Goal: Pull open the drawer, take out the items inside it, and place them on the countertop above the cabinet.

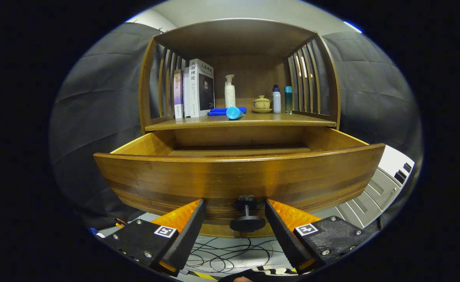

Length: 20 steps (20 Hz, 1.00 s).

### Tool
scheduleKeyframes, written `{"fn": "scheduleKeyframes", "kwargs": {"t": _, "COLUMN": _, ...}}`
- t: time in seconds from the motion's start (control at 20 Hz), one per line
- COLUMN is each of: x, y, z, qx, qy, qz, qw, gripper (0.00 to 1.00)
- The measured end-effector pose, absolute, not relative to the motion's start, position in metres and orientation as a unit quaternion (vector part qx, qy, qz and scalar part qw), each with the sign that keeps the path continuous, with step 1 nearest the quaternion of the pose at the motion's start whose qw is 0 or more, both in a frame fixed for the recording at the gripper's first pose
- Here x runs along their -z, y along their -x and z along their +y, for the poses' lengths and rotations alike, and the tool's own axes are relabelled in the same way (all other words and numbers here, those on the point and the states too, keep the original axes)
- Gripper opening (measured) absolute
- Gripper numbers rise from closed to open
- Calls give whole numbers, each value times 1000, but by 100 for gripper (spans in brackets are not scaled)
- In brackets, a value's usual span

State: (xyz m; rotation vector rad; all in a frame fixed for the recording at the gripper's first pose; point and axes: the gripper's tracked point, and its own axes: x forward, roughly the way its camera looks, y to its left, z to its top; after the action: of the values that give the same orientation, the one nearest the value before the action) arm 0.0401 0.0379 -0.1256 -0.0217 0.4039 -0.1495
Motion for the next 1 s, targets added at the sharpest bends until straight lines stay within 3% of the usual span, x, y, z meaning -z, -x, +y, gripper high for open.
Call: {"fn": "scheduleKeyframes", "kwargs": {"t": 1.0, "x": 131, "y": -138, "z": 22, "qx": 82, "qy": 33, "qz": 165, "qw": 982, "gripper": 95}}
